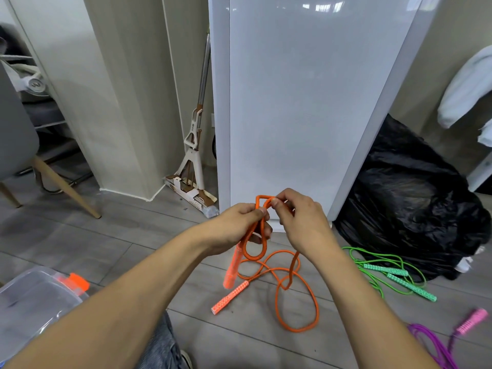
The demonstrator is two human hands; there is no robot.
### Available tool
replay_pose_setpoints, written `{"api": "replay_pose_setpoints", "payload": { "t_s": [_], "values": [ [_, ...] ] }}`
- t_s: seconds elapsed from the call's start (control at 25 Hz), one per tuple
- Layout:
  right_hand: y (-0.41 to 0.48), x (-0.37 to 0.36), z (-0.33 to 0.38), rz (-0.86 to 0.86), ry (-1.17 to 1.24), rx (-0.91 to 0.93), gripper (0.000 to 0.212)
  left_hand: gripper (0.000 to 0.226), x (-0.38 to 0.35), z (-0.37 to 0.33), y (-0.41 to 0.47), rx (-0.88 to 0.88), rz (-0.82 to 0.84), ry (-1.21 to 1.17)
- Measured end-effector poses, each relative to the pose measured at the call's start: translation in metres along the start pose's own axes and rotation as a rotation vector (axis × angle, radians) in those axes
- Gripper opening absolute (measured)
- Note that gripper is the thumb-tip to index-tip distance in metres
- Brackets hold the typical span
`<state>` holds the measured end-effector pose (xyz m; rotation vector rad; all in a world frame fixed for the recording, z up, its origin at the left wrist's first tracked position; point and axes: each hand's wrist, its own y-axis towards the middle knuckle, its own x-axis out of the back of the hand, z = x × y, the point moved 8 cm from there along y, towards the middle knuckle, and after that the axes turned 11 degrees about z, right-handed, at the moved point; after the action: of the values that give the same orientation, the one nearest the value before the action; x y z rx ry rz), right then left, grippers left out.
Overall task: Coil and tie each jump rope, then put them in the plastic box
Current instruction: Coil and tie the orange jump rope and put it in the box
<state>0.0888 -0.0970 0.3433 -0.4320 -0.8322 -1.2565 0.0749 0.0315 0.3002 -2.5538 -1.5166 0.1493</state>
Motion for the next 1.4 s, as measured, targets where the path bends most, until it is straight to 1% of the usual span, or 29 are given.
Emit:
{"api": "replay_pose_setpoints", "payload": {
  "t_s": [0.12, 0.2, 0.24, 0.32, 0.4, 0.44, 0.56, 0.64, 0.72, 0.84, 0.88, 0.96, 1.08, 1.16, 1.24, 1.4],
  "values": [
    [0.000, -0.001, 0.000, 0.005, 0.025, -0.011, 0.019, 0.018, -0.010, 0.002, 0.000, 0.020, 0.070, -0.239],
    [0.000, -0.001, -0.001, -0.005, 0.024, -0.015, 0.020, 0.018, -0.008, 0.005, 0.000, 0.033, 0.035, -0.257],
    [0.000, 0.000, -0.003, 0.010, 0.017, -0.019, 0.020, 0.020, -0.003, 0.004, 0.001, 0.023, -0.008, -0.216],
    [0.002, -0.002, -0.007, 0.102, 0.020, -0.031, 0.019, 0.022, 0.015, 0.000, 0.000, -0.024, -0.127, -0.094],
    [0.003, -0.001, -0.015, 0.193, -0.001, -0.055, 0.020, 0.025, 0.037, -0.005, -0.002, -0.063, -0.280, 0.000],
    [0.003, 0.001, -0.022, 0.212, -0.029, -0.075, 0.021, 0.025, 0.049, -0.006, -0.004, -0.074, -0.359, 0.017],
    [0.005, 0.011, -0.051, 0.276, -0.130, -0.186, 0.026, 0.024, 0.081, -0.007, -0.012, -0.119, -0.568, -0.050],
    [0.002, 0.017, -0.072, 0.327, -0.157, -0.301, 0.030, 0.023, 0.095, -0.005, -0.017, -0.137, -0.637, -0.130],
    [0.001, 0.026, -0.077, 0.274, -0.171, -0.339, 0.031, 0.020, 0.095, -0.002, -0.017, -0.136, -0.619, -0.252],
    [0.004, 0.031, -0.050, 0.056, 0.003, -0.214, 0.030, 0.017, 0.072, 0.001, -0.009, -0.106, -0.472, -0.395],
    [0.004, 0.026, -0.036, 0.025, 0.037, -0.170, 0.030, 0.017, 0.063, 0.001, -0.006, -0.096, -0.412, -0.406],
    [0.003, 0.008, -0.010, 0.035, 0.009, -0.095, 0.030, 0.017, 0.048, 0.001, -0.002, -0.089, -0.331, -0.407],
    [-0.001, -0.019, 0.012, 0.093, -0.027, -0.024, 0.029, 0.017, 0.033, 0.001, 0.002, -0.085, -0.312, -0.385],
    [-0.003, -0.032, 0.019, 0.153, -0.044, -0.007, 0.029, 0.022, 0.026, 0.001, 0.003, -0.085, -0.322, -0.335],
    [-0.004, -0.039, 0.020, 0.201, -0.062, -0.002, 0.030, 0.027, 0.021, 0.001, 0.003, -0.057, -0.298, -0.273],
    [-0.007, -0.041, 0.018, 0.233, -0.160, 0.036, 0.028, 0.025, 0.014, 0.006, 0.001, 0.005, -0.217, -0.311]
  ]
}}
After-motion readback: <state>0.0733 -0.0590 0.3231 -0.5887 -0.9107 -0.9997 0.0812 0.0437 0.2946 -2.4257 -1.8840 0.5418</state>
